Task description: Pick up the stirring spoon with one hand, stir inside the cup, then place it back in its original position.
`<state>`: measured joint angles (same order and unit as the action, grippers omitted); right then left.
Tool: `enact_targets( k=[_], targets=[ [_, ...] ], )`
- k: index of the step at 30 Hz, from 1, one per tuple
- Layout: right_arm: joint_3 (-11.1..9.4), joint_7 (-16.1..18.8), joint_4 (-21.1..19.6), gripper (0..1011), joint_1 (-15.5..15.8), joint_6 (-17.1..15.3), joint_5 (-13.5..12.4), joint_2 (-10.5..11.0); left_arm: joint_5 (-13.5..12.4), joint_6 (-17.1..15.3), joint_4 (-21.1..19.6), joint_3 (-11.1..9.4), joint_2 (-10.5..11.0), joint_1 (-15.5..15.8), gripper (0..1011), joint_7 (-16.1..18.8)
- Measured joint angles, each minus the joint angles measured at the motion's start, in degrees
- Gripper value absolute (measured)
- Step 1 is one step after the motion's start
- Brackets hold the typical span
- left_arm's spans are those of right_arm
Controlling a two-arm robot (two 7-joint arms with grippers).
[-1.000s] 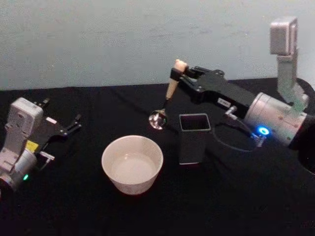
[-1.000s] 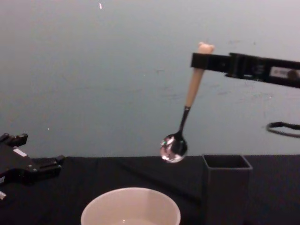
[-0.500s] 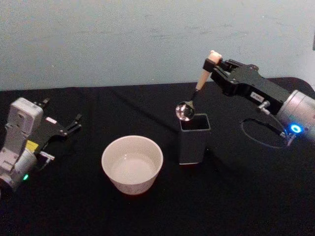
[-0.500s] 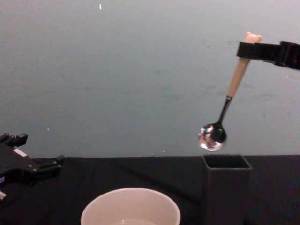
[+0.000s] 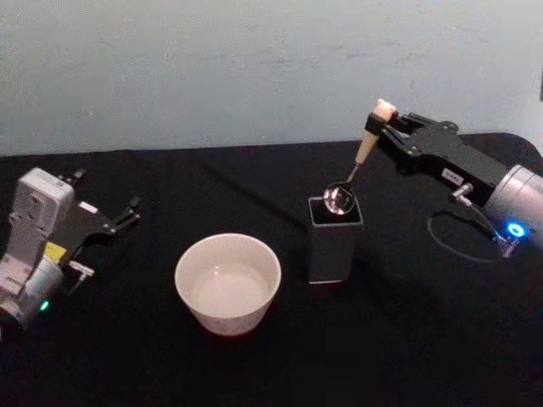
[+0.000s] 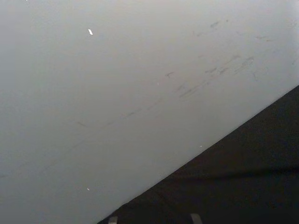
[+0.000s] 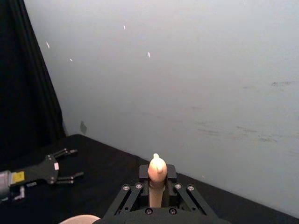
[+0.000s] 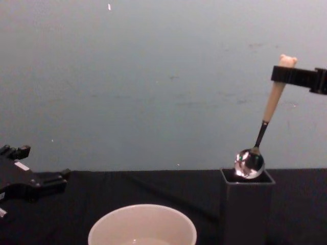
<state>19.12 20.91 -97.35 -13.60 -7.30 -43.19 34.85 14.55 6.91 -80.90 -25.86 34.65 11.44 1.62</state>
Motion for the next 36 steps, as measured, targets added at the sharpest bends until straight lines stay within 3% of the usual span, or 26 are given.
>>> enact_targets(
  k=[23,36],
  targets=[
    [4.23,2.06,6.43,214,-1.88,-1.83,7.02,-2.15,0.0,0.0,0.0,0.0,0.0,0.0,1001,0.0],
    [5.14,2.94,9.26,213,-2.47,-3.88,8.32,-3.64,0.0,0.0,0.0,0.0,0.0,0.0,1001,0.0]
  ],
)
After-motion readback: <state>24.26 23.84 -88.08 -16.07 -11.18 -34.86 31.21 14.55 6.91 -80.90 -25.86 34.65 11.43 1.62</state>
